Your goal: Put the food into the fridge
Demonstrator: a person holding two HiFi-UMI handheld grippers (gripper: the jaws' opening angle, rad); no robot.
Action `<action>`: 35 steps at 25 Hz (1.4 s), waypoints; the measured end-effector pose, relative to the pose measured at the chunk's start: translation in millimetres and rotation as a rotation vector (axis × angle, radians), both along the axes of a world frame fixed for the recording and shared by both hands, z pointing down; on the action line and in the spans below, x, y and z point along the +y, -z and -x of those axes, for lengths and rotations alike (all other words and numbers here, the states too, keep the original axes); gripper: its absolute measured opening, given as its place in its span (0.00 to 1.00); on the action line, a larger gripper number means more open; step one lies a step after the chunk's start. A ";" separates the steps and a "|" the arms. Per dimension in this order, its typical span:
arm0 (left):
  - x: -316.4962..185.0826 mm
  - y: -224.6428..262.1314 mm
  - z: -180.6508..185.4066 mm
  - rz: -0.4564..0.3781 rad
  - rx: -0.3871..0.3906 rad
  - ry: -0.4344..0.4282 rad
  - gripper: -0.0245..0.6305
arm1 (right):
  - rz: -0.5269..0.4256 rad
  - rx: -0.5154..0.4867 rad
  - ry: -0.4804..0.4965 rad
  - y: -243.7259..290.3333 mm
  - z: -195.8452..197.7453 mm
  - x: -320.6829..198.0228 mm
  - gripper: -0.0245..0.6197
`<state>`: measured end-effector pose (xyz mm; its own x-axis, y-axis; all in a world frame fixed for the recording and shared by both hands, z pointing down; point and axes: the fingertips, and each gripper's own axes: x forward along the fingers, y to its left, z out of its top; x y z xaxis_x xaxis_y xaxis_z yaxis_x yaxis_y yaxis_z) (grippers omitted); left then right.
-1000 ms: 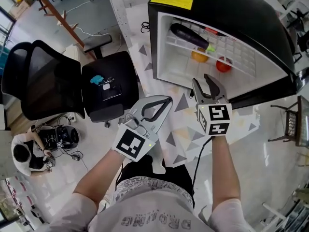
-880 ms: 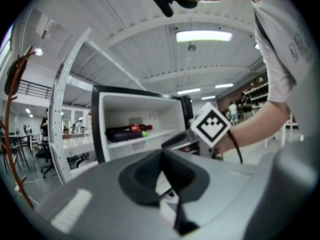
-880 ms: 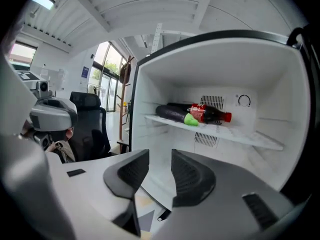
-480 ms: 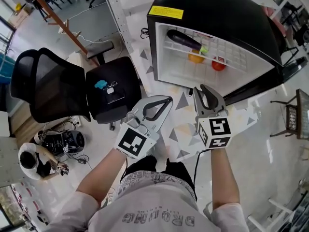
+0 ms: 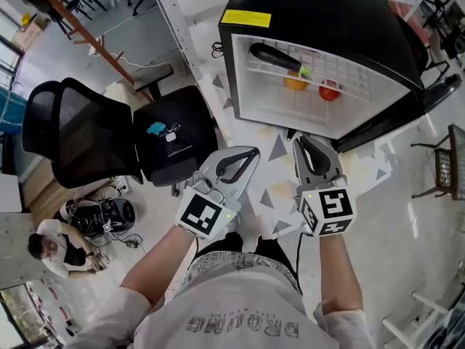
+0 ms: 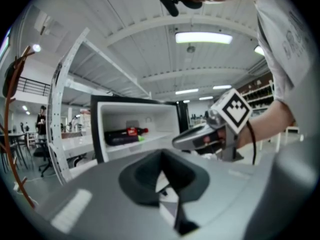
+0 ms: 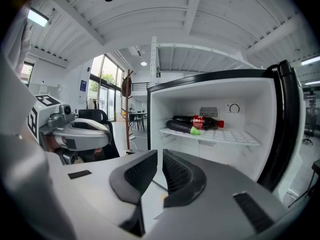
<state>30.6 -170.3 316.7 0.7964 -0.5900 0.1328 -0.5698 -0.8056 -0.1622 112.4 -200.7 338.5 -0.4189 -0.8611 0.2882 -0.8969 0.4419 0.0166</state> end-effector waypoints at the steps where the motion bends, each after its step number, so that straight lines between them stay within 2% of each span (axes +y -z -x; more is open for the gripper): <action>1: 0.3 -0.3 0.8 0.001 -0.002 0.000 0.05 | -0.001 -0.008 -0.002 1.8 -0.6 2.1 0.09; 15: -1.1 -1.2 1.4 0.007 -0.006 -0.010 0.05 | -0.002 -0.077 -0.011 10.6 -5.5 18.5 0.05; 35: -6.3 2.0 -9.5 0.004 -0.011 -0.012 0.05 | 0.002 -0.073 0.035 12.7 -5.1 22.9 0.04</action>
